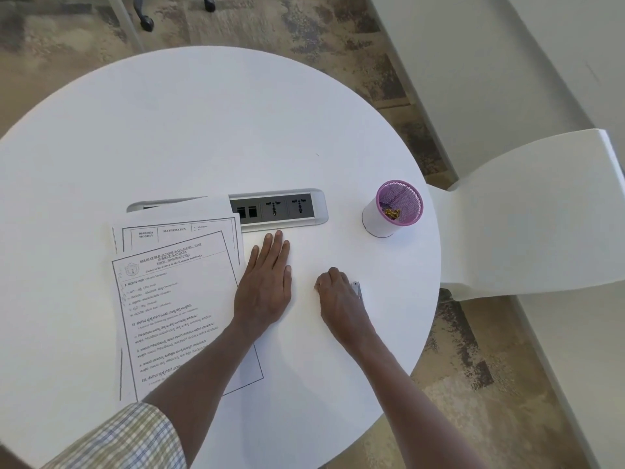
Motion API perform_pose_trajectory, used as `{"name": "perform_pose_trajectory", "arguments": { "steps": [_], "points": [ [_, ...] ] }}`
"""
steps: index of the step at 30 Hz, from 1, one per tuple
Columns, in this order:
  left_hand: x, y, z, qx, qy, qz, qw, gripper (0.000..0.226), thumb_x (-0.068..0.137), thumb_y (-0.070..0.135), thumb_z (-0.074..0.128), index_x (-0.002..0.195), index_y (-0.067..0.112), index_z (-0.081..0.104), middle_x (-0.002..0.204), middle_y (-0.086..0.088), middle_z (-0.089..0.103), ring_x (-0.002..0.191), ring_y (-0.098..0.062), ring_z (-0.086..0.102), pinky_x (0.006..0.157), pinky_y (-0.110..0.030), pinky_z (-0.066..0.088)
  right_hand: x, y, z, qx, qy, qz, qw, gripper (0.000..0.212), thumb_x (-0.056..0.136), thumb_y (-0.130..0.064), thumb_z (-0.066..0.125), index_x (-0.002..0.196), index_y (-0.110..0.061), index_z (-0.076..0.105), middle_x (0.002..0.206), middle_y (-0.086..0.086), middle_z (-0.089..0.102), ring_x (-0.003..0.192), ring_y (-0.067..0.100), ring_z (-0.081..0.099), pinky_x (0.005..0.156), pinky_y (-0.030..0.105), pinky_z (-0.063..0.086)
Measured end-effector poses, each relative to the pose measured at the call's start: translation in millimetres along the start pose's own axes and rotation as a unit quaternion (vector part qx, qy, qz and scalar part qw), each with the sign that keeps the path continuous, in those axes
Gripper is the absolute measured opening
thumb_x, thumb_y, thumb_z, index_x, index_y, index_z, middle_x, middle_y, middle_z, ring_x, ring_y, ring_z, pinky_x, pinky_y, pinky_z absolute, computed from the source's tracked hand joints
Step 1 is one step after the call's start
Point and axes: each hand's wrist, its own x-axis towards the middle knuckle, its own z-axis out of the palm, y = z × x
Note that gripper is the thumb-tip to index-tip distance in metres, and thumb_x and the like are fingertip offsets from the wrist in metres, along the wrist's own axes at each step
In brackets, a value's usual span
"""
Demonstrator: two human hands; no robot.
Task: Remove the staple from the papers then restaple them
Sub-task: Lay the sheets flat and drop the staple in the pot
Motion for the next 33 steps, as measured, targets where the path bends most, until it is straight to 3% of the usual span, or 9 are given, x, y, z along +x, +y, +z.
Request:
{"name": "perform_pose_trajectory", "arguments": {
  "steps": [3,6,8,10,14,17,19,22,33],
  "points": [
    [0,0,1,0.006,-0.001,0.001,1.0,0.053,0.102,0.022,0.028,0.153,0.006,0.033,0.165,-0.007,0.021,0.153,-0.023,0.017,0.124,-0.043,0.019,4,0,-3,0.107,0.031,0.031,0.993,0.025,0.077,0.019,0.048,0.08,-0.004,0.058,0.078,0.007,0.055,0.069,0.023,0.049,0.064,0.023,0.026],
    [0,0,1,0.005,0.0,0.003,1.0,0.053,0.102,0.022,0.029,0.153,0.007,0.032,0.165,-0.007,0.021,0.153,-0.023,0.017,0.124,-0.042,0.017,12,2,-13,0.244,0.03,0.117,0.962,0.021,0.089,0.009,0.043,0.084,-0.005,0.058,0.087,0.005,0.058,0.079,0.018,0.052,0.07,0.018,0.04],
    [1,0,1,0.002,0.007,0.005,1.0,0.053,0.102,0.021,0.03,0.152,0.006,0.034,0.164,-0.008,0.023,0.153,-0.023,0.018,0.124,-0.042,0.018,15,5,-26,0.289,0.062,0.14,0.945,0.02,0.091,0.006,0.044,0.084,-0.005,0.059,0.088,0.004,0.061,0.082,0.015,0.053,0.071,0.006,0.037],
    [1,1,1,0.002,0.01,0.008,1.0,0.053,0.101,0.021,0.03,0.151,0.005,0.036,0.164,-0.009,0.024,0.152,-0.024,0.02,0.124,-0.043,0.019,19,12,-41,0.301,0.1,0.148,0.937,0.02,0.092,0.005,0.046,0.083,-0.007,0.059,0.087,0.005,0.061,0.082,0.015,0.052,0.069,0.009,0.036],
    [0,-1,1,0.001,0.013,0.01,1.0,0.054,0.101,0.022,0.026,0.15,0.004,0.038,0.163,-0.01,0.026,0.152,-0.026,0.022,0.123,-0.045,0.02,36,32,-70,0.249,0.16,0.145,0.944,0.022,0.092,0.004,0.046,0.082,-0.012,0.056,0.088,0.006,0.061,0.083,0.017,0.05,0.071,0.02,0.033],
    [1,0,-1,0.0,0.013,0.01,1.0,0.054,0.101,0.023,0.025,0.15,0.003,0.038,0.162,-0.011,0.027,0.151,-0.026,0.023,0.123,-0.045,0.021,52,53,-91,0.194,0.221,0.15,0.944,0.018,0.092,0.006,0.045,0.083,-0.004,0.057,0.087,0.011,0.058,0.082,0.024,0.05,0.072,0.031,0.037],
    [1,0,-2,-0.002,0.009,0.007,1.0,0.055,0.101,0.023,0.024,0.15,0.004,0.038,0.163,-0.01,0.026,0.152,-0.025,0.022,0.123,-0.045,0.021,63,67,-101,0.17,0.237,0.165,0.942,0.018,0.091,0.006,0.044,0.082,-0.004,0.056,0.086,0.008,0.053,0.081,0.025,0.047,0.07,0.031,0.034],
    [1,0,-2,-0.002,0.01,0.006,1.0,0.055,0.1,0.023,0.024,0.15,0.004,0.038,0.162,-0.01,0.027,0.152,-0.025,0.023,0.123,-0.045,0.022,78,84,-110,0.144,0.229,0.187,0.944,0.016,0.094,0.0,0.043,0.086,-0.005,0.056,0.092,0.009,0.052,0.083,0.024,0.047,0.071,0.025,0.03],
    [0,-1,-1,-0.005,0.016,0.008,1.0,0.053,0.1,0.021,0.028,0.15,0.004,0.039,0.162,-0.01,0.028,0.151,-0.025,0.023,0.123,-0.044,0.022,92,97,-112,0.036,0.182,0.165,0.969,0.012,0.09,0.003,0.05,0.091,0.005,0.062,0.094,0.021,0.058,0.082,0.035,0.054,0.063,0.032,0.037]
  ]
}}
